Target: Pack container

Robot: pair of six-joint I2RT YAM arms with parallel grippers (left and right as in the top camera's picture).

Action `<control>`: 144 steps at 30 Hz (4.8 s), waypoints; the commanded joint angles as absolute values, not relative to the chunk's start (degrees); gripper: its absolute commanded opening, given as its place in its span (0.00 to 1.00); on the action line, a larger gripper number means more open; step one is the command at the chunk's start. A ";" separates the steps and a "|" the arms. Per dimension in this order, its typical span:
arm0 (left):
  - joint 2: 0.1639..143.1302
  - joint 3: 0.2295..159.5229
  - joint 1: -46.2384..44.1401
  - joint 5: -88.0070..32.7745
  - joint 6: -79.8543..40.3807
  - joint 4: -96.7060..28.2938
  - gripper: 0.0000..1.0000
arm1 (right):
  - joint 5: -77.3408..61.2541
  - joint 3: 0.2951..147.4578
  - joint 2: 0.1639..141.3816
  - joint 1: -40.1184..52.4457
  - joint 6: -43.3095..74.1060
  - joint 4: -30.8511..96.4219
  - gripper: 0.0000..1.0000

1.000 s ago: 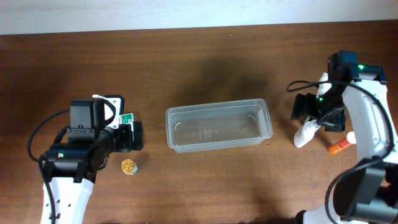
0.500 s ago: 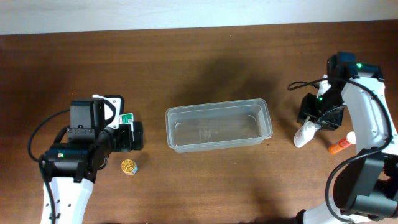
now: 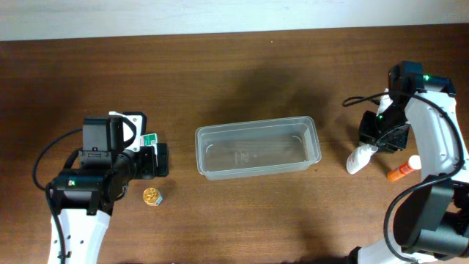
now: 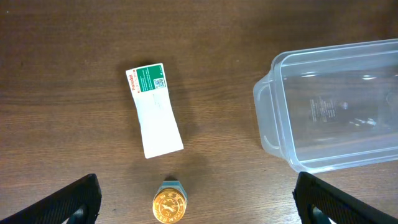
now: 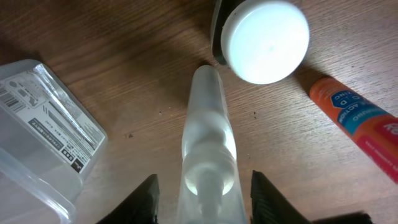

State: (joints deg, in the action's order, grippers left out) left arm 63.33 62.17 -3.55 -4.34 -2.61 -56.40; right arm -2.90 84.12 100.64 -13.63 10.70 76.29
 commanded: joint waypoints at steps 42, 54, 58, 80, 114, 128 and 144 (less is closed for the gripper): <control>63.42 63.31 -3.20 -4.97 -2.11 -56.49 1.00 | -3.16 110.52 90.00 7.81 9.19 91.48 0.21; 63.42 63.31 -3.20 -4.97 -2.11 -56.51 0.99 | -2.92 103.37 98.02 11.94 13.80 83.42 0.22; 63.42 63.31 -3.20 -4.97 -2.11 -56.49 0.99 | -2.96 97.47 100.38 11.94 13.82 76.71 0.22; 63.42 63.31 -3.20 -4.97 -2.11 -56.49 0.99 | -0.54 91.13 99.70 11.88 12.75 68.38 0.59; 63.42 63.31 -3.20 -4.99 -2.11 -56.47 1.00 | 1.72 93.17 115.04 -16.14 18.04 72.75 0.78; 63.42 63.31 -3.20 -4.97 -2.09 -56.47 0.99 | 1.65 93.19 115.39 -16.14 17.39 72.64 0.20; 63.42 63.31 -3.20 -4.97 -2.09 -56.47 0.99 | -1.96 98.13 95.59 -11.07 10.26 83.68 0.16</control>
